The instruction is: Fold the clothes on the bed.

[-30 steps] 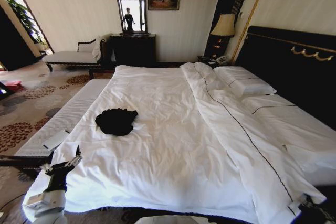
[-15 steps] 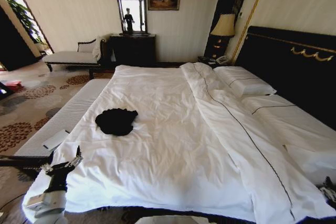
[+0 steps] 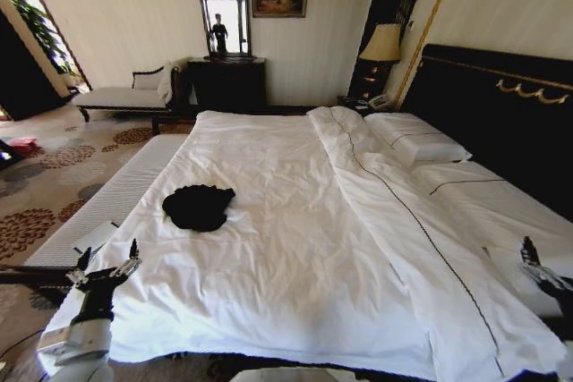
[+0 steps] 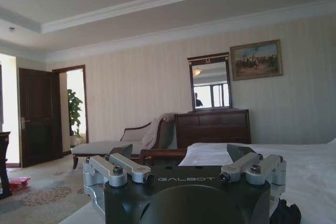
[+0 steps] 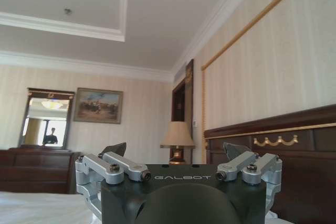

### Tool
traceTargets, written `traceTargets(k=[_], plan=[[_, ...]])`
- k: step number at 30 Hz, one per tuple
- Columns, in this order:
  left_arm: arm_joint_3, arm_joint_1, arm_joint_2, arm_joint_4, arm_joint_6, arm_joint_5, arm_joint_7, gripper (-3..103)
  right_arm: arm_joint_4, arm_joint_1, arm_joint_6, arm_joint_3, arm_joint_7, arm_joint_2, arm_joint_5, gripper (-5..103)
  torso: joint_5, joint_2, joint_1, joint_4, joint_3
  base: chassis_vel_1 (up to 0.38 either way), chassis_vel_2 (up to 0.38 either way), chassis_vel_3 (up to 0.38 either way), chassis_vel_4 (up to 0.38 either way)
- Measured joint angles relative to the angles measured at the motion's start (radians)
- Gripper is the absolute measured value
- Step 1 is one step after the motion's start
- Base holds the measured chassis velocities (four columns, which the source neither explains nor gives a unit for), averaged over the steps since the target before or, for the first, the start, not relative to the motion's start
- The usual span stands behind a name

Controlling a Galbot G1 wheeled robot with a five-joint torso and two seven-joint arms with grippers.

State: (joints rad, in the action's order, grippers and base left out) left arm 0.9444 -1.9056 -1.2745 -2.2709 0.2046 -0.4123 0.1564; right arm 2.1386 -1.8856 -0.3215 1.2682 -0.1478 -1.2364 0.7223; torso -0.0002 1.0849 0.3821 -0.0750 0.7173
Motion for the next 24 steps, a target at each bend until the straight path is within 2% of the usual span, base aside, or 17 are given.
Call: traceTargets(k=[2, 3, 5, 7, 10, 12, 17, 24], plan=[[-0.012, -0.009, 0.005, -0.025, -0.003, 0.010, -0.011, 100, 0.001, 0.017, 0.004, -0.058, 0.000, 0.008, -0.080, 100, 0.0002, 0.000, 0.000, -0.0002, 0.000, 0.000, 0.000, 0.000, 0.000], [-0.012, -0.009, 0.005, -0.025, -0.003, 0.010, -0.011, 100, 0.001, 0.017, 0.004, -0.058, 0.000, 0.008, -0.080, 100, 0.0002, 0.000, 0.000, -0.0002, 0.000, 0.000, 0.000, 0.000, 0.000], [-0.026, -0.014, 0.013, -0.043, -0.007, 0.027, -0.020, 100, -0.006, 0.025, 0.004, -0.123, -0.001, 0.018, -0.140, 100, 0.0003, 0.000, 0.000, -0.0001, 0.000, 0.000, 0.000, 0.000, 0.000], [-0.030, -0.015, 0.018, -0.047, -0.008, 0.030, -0.026, 100, -0.009, 0.026, 0.004, -0.147, -0.002, 0.023, -0.151, 100, 0.0003, 0.000, 0.000, -0.0002, 0.000, 0.000, 0.000, 0.000, 0.000], [-0.046, -0.034, 0.061, -0.054, -0.002, 0.042, -0.063, 100, -0.027, 0.036, 0.006, -0.208, -0.003, 0.047, -0.182, 100, 0.0002, 0.000, 0.000, -0.0004, 0.000, 0.000, 0.000, 0.000, 0.000], [-0.049, -0.064, 0.087, -0.065, 0.009, 0.040, -0.084, 100, -0.034, 0.041, 0.010, -0.223, -0.002, 0.067, -0.195, 100, 0.0001, 0.000, 0.000, -0.0004, 0.000, 0.000, 0.000, 0.000, 0.000], [-0.038, -0.097, 0.094, -0.074, 0.027, 0.020, -0.111, 100, -0.037, 0.050, 0.017, -0.225, 0.001, 0.079, -0.206, 100, 0.0002, 0.000, 0.000, -0.0001, 0.000, 0.000, 0.000, 0.000, 0.000], [-0.049, -0.116, 0.056, -0.070, 0.050, 0.037, -0.130, 100, -0.045, 0.053, 0.000, -0.244, 0.031, 0.037, -0.227, 100, 0.0002, 0.000, 0.000, -0.0001, 0.000, 0.000, 0.000, 0.000, 0.000]])
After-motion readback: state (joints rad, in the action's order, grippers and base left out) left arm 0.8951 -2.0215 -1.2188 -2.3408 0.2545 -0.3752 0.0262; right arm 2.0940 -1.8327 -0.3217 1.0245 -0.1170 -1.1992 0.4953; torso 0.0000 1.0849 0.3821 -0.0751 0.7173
